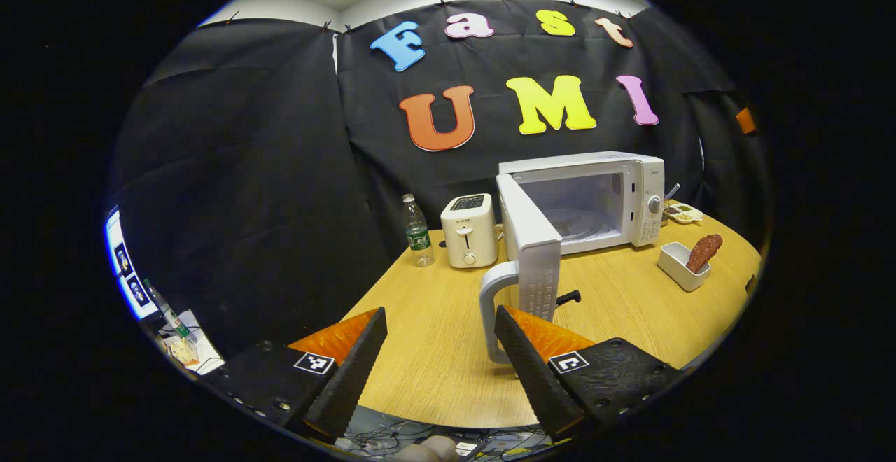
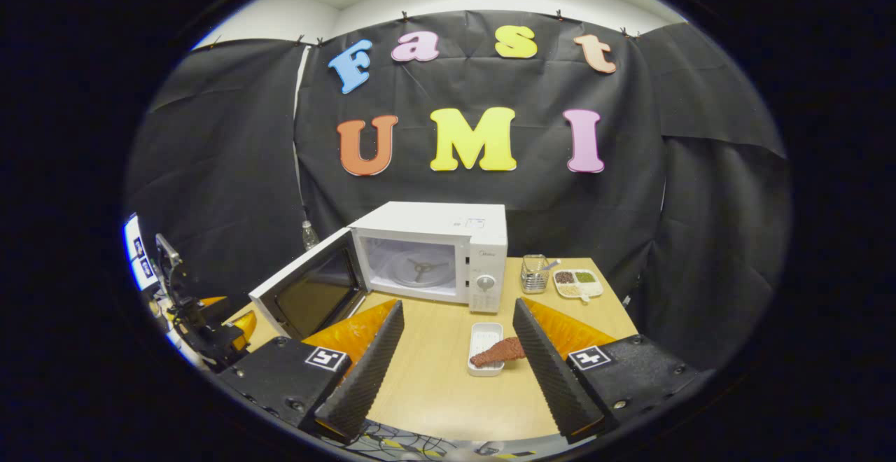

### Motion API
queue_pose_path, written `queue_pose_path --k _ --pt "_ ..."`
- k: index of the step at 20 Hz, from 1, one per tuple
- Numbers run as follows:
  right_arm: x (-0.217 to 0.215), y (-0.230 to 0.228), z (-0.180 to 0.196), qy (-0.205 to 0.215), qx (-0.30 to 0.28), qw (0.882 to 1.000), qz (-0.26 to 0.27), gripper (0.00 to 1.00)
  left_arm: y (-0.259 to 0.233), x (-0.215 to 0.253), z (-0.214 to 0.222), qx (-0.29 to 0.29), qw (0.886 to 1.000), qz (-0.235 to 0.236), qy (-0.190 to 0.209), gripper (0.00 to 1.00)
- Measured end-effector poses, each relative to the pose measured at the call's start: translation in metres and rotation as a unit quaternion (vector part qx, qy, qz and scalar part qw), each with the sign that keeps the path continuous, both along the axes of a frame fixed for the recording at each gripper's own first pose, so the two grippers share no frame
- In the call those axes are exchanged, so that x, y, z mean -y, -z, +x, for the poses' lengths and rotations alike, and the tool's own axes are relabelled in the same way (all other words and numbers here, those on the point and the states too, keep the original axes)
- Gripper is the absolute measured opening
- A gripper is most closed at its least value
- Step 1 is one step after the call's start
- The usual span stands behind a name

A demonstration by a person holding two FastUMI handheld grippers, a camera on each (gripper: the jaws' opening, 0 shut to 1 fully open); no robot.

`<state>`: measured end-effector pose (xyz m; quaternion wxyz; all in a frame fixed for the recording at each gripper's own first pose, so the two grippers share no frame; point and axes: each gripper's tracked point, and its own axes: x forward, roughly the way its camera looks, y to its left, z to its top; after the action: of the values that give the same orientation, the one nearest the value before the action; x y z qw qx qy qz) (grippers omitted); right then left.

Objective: Open the microwave oven with the left hand, put the food in, and close the microwave oven.

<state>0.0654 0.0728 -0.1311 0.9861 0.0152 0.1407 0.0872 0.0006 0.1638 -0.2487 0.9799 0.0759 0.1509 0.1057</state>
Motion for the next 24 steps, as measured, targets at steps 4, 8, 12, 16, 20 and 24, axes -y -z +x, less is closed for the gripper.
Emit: queue_pose_path --k 4,8,12,16,20,24 --pt "0.036 0.060 0.033 0.028 -0.040 0.999 0.024 1.00 -0.025 0.020 -0.014 0.011 1.000 -0.014 0.003 0.95" --pt "0.073 0.146 0.065 0.063 -0.124 0.986 0.091 1.00 -0.061 0.060 -0.014 0.027 0.999 -0.040 0.021 0.95" --pt "0.079 0.212 0.101 0.052 -0.211 0.961 0.173 0.99 -0.090 0.097 0.004 0.040 0.998 -0.036 0.029 0.95" --pt "0.075 0.239 0.134 0.009 -0.267 0.939 0.217 0.92 -0.101 0.124 0.030 0.037 0.999 -0.028 0.027 0.95" --pt "0.061 0.249 0.151 -0.051 -0.323 0.907 0.265 0.41 -0.100 0.142 0.056 0.022 0.999 -0.023 -0.002 0.95" --pt "0.066 0.248 0.159 -0.080 -0.342 0.892 0.283 0.23 -0.100 0.162 0.074 0.010 0.999 -0.027 -0.023 0.95"
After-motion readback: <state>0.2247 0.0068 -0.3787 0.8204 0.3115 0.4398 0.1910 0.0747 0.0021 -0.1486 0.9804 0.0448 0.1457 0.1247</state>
